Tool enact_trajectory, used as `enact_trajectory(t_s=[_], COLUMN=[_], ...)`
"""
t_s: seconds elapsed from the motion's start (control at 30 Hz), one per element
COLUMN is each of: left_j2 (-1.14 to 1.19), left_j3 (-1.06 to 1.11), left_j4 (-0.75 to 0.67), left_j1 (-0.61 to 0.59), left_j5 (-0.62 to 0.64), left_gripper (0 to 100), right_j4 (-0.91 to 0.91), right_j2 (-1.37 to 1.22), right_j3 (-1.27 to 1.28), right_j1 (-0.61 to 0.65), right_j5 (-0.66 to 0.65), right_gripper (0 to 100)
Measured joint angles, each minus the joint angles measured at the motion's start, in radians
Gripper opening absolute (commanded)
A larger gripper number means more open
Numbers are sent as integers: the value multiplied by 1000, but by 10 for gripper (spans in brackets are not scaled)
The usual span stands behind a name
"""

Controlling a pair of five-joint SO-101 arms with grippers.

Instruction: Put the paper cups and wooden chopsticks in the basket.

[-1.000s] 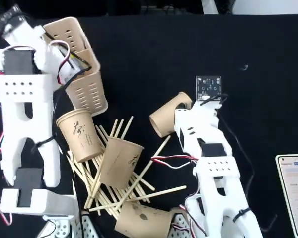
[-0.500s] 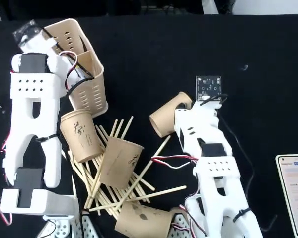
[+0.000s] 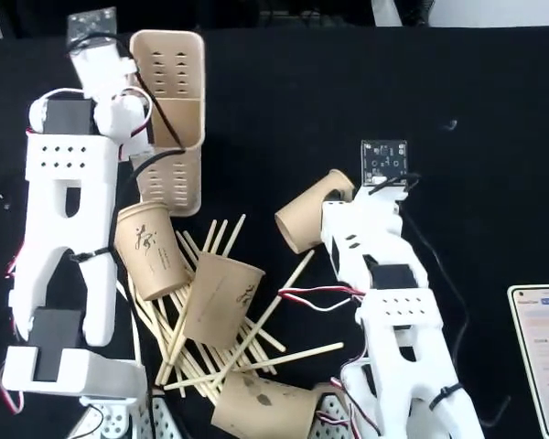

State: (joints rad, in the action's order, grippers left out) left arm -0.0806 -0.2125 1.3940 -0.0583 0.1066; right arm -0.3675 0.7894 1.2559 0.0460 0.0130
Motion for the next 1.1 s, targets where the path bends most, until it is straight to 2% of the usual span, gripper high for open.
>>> enact_trajectory(t_s=[0.17, 0.33, 0.47, 0.6, 0.83, 0.93, 1.07, 1.1], left_j2=[0, -2, -2, -2, -2, -2, -2, -2], left_j3=[-46, -78, -120, -123, -123, -106, -64, -61], left_j4=[26, 89, 199, 299, 338, 336, 302, 281], left_j1=[26, -6, -55, -52, -54, -52, -2, 9], left_j5=[-9, 112, 236, 319, 413, 422, 377, 342], left_gripper=[266, 270, 270, 270, 270, 230, 17, 34], right_j4=[0, 0, 0, 0, 2, 2, 3, 3], right_j2=[0, 0, 0, 0, 0, 0, 0, 0], right_j3=[0, 0, 0, 0, 0, 0, 0, 0], right_j1=[0, 0, 0, 0, 0, 0, 0, 0], right_j5=[0, 0, 0, 0, 0, 0, 0, 0], right_gripper=[114, 114, 114, 114, 114, 114, 114, 114])
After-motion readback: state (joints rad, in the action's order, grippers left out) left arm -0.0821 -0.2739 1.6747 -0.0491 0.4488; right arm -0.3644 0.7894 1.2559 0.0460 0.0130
